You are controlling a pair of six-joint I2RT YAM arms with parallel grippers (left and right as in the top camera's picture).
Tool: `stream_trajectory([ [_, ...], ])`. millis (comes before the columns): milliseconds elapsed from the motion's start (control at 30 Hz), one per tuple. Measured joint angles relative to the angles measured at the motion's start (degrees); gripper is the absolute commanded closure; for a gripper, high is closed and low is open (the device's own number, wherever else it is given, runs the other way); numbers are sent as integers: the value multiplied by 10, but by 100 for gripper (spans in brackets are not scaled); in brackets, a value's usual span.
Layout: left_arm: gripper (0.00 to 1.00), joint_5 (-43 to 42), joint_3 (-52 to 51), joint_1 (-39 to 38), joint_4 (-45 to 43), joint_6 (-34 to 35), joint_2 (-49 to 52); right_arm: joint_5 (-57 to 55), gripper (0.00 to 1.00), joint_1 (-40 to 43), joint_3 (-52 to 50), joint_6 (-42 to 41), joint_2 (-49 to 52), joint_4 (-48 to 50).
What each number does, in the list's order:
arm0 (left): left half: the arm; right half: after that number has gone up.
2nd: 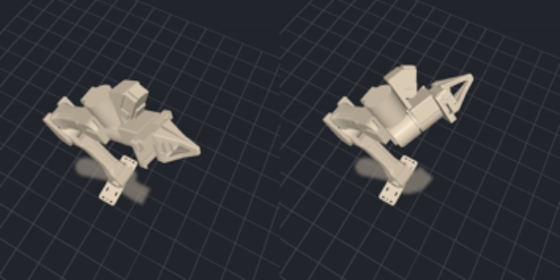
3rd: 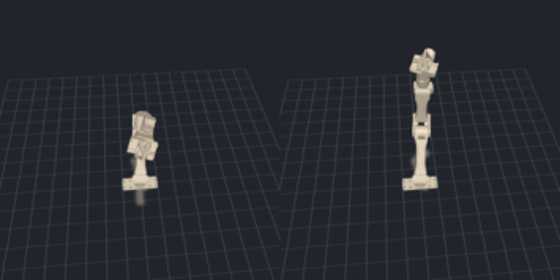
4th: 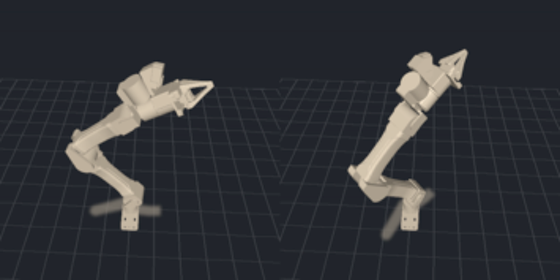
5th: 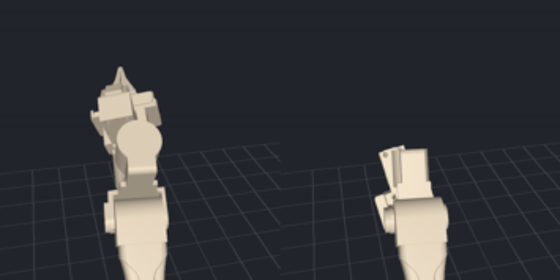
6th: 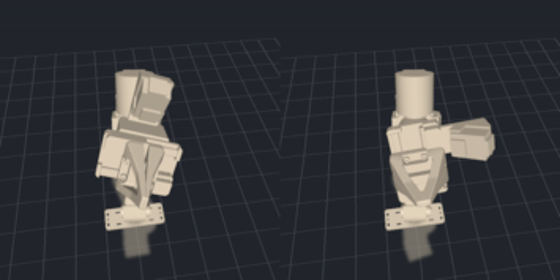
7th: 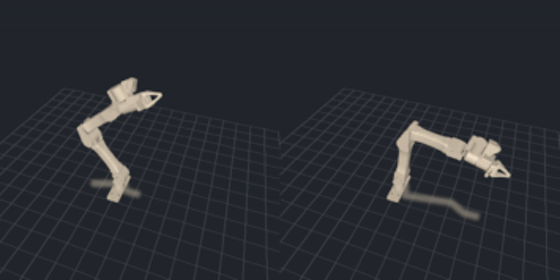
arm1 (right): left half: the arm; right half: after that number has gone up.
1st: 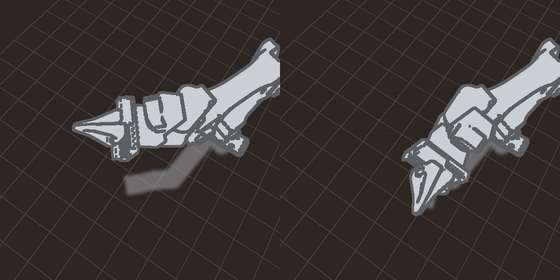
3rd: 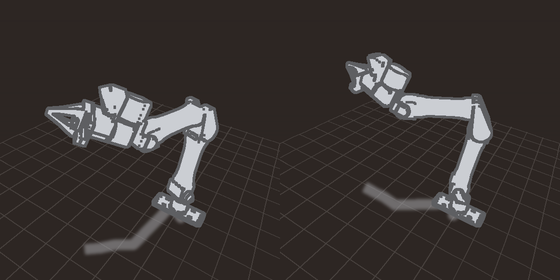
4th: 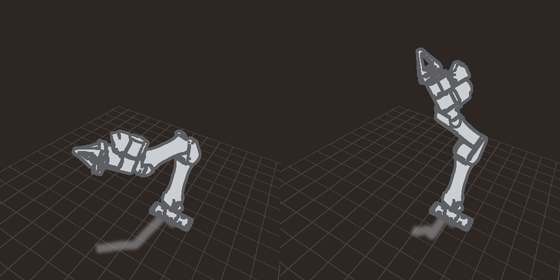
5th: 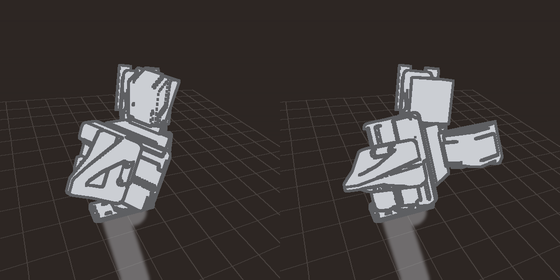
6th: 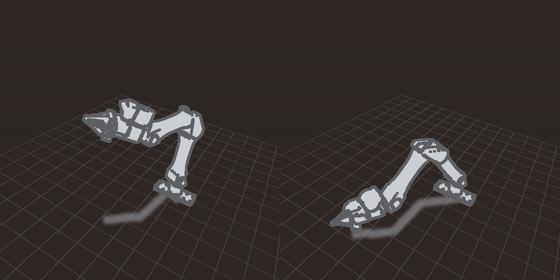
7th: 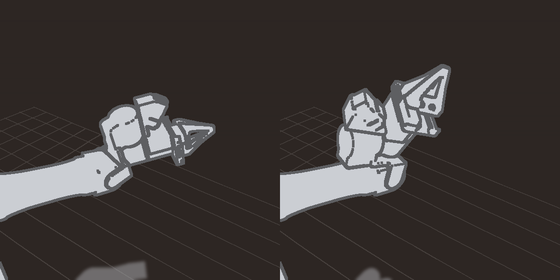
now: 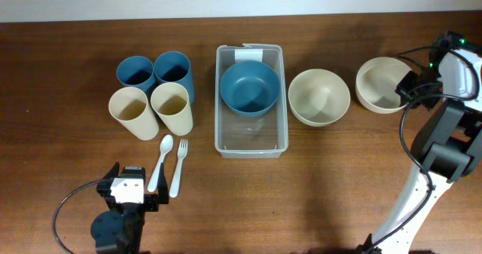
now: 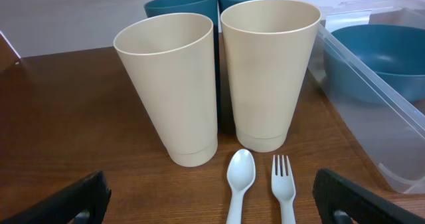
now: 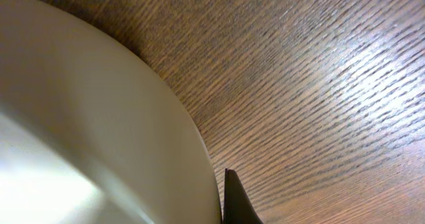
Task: Pack container
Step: 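Move the right gripper to the far-right cream bowl and grasp its rim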
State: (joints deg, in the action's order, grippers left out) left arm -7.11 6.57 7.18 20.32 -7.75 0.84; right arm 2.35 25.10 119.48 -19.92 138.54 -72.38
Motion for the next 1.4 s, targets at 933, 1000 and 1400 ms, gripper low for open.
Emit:
stream_trajectory([
  [933, 0, 0, 0, 0, 0, 0, 0, -26, 96, -254, -2, -29, -293, 2],
  [1000, 0, 0, 0, 0, 0, 0, 0, -30, 96, -266, -2, -36, -287, 0],
  [1400, 0, 0, 0, 0, 0, 0, 0, -75, 35, -113, -7, -35, -269, -18],
])
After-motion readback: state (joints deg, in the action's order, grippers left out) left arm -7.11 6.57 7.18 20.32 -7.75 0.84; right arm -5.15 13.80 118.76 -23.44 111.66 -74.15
